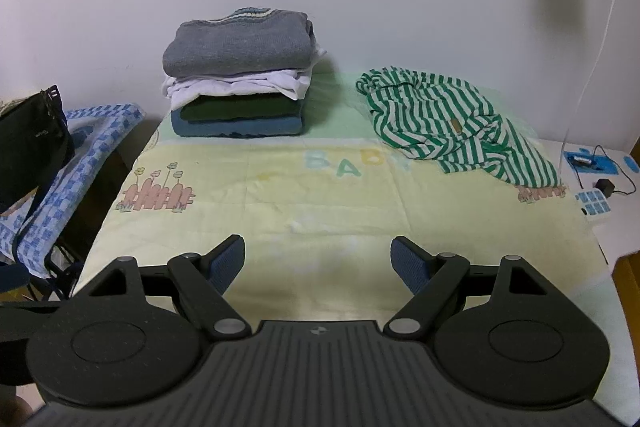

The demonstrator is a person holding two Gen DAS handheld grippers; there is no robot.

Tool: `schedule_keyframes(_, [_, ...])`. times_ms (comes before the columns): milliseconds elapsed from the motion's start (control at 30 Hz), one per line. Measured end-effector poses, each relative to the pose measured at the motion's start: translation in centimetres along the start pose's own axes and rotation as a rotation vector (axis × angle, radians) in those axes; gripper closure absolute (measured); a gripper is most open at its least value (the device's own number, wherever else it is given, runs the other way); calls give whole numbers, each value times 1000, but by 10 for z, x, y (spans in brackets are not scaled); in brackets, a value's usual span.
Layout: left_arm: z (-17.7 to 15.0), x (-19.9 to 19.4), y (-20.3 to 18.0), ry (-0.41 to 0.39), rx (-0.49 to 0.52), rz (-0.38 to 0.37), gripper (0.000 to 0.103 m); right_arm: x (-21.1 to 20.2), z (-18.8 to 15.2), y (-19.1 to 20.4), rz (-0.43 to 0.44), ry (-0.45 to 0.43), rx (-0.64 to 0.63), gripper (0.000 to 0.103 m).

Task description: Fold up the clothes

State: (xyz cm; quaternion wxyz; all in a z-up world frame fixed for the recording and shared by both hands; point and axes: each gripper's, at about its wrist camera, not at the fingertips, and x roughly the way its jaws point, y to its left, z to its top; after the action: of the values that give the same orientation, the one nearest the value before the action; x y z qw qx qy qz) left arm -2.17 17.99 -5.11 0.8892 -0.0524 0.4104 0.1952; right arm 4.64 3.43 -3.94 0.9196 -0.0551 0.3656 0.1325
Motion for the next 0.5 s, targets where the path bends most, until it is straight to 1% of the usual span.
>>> schedule_keyframes(500, [1,3,-5,12,10,-3,0,4,0,-2,-7,20,2,20])
